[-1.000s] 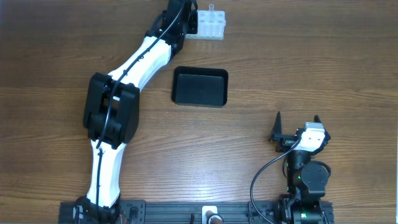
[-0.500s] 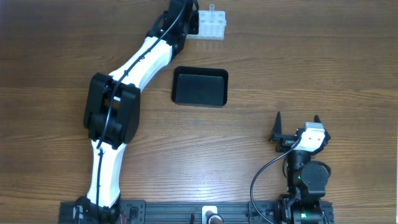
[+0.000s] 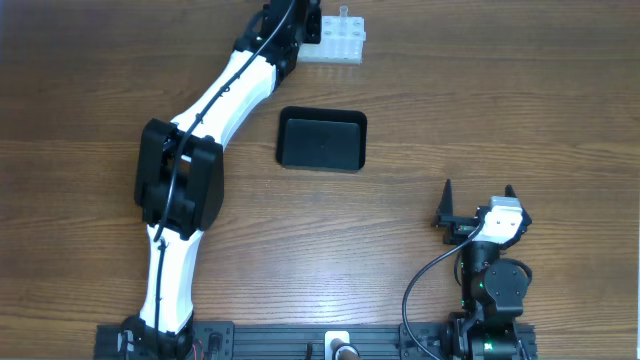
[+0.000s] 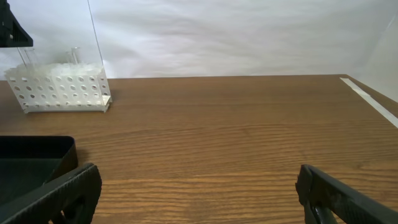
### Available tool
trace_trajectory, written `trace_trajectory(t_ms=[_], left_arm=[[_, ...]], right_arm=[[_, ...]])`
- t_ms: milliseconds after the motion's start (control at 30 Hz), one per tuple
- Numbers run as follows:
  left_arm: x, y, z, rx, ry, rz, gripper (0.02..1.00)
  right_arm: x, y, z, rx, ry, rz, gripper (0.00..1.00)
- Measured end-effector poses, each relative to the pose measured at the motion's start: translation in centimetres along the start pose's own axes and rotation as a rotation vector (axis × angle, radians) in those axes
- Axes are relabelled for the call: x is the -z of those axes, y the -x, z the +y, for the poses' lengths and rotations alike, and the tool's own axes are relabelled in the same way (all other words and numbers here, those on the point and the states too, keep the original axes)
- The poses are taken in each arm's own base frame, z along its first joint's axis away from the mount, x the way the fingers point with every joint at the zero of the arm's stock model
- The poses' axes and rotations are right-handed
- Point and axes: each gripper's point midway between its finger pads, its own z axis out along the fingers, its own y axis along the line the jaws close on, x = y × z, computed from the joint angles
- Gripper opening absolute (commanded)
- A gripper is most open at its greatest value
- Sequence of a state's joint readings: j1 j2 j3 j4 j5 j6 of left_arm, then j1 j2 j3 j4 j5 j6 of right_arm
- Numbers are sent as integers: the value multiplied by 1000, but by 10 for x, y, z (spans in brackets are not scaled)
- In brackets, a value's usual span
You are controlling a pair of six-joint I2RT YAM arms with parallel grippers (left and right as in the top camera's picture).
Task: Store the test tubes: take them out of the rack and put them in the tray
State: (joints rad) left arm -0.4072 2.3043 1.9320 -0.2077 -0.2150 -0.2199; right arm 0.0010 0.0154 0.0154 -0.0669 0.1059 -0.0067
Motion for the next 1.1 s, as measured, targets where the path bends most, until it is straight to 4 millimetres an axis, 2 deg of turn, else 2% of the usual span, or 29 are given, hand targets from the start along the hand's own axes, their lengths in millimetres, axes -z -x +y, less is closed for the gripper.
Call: trace_trajectory(t_ms=[167,267,367,533,700,767,900,1100], left_arm=[[2,-5,1,-7,5,27,71],[9,1,1,-6,7,23,69],[25,20,0,1,-1,-11,66],[62,60,0,18,-17,-82,69],[96,72,3,11,-13,-59,73],[108,70,5,3,-12,-30,73],[132,50,3,-6,-26,84,69],[165,-9,-3,24,-53,357,47]], right_arm=[[0,0,0,1,0,0,991],[0,0,0,1,0,0,991],[0,0,0,1,0,0,993],[0,0,0,1,0,0,993],[0,0,0,1,0,0,993],[0,0,0,2,0,0,991],[0,0,0,1,0,0,991],[0,0,0,1,0,0,993]])
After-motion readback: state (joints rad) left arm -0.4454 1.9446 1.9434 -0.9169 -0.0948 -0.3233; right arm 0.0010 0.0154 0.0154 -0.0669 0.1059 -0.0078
